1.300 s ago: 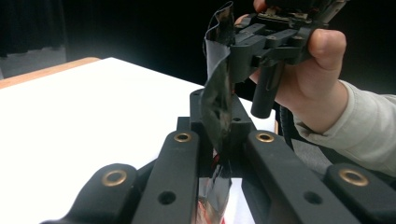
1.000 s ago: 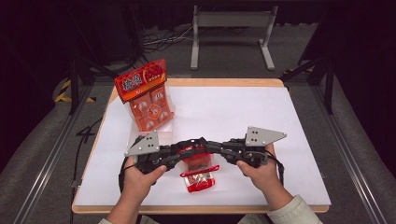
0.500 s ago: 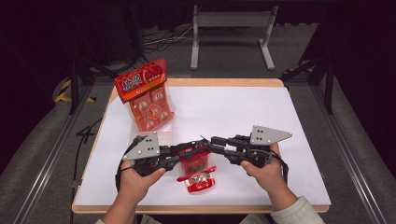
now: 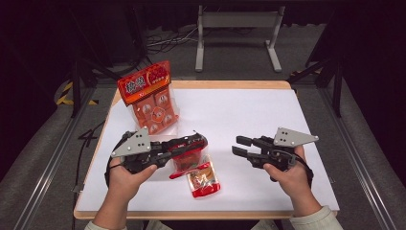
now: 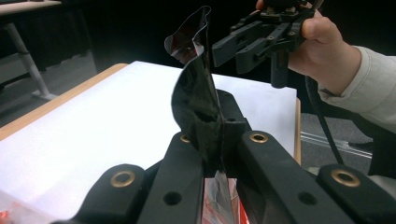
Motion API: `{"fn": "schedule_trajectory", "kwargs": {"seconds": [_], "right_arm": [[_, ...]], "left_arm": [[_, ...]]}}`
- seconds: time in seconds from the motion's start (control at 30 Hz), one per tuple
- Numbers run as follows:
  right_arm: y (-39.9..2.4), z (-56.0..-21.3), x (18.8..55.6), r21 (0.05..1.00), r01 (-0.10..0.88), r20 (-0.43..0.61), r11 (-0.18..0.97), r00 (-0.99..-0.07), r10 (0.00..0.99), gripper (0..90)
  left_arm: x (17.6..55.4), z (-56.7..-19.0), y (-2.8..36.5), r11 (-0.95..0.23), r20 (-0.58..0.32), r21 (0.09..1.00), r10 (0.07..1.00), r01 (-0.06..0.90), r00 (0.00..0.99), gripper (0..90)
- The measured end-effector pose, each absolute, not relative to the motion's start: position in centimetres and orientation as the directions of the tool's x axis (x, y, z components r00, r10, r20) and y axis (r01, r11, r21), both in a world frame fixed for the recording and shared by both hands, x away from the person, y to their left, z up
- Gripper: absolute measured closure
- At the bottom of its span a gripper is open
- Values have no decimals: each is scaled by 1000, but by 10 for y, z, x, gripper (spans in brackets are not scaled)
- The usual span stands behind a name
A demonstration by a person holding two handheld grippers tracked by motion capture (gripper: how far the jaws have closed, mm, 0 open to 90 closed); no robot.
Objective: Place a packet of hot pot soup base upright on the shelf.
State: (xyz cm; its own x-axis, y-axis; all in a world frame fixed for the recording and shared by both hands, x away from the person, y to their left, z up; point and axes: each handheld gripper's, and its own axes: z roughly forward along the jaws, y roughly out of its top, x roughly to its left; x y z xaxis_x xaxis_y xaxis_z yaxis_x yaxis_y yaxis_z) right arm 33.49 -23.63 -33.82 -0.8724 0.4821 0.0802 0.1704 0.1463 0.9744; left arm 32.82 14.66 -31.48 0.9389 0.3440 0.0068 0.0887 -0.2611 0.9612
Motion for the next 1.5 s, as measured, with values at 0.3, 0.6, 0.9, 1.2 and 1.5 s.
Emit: {"fn": "schedule_trajectory", "kwargs": {"seconds": [0.3,0.6,0.9,1.2,1.5], "right_arm": [[-260,-345,334,959,215,72,184,-815,575,535],[-270,-350,335,947,229,41,224,-779,625,493],[-276,-349,337,947,229,33,227,-768,639,493],[-278,-351,340,945,239,43,222,-767,640,493],[-281,-353,339,945,247,51,215,-760,648,493]], "left_arm": [[334,-301,170,-254,27,964,404,84,914,896],[344,-299,187,-259,42,961,490,98,871,895],[362,-296,199,-261,78,961,572,91,817,895],[384,-300,200,-316,118,946,550,76,827,895],[400,-302,210,-308,122,950,513,49,850,895]]}}
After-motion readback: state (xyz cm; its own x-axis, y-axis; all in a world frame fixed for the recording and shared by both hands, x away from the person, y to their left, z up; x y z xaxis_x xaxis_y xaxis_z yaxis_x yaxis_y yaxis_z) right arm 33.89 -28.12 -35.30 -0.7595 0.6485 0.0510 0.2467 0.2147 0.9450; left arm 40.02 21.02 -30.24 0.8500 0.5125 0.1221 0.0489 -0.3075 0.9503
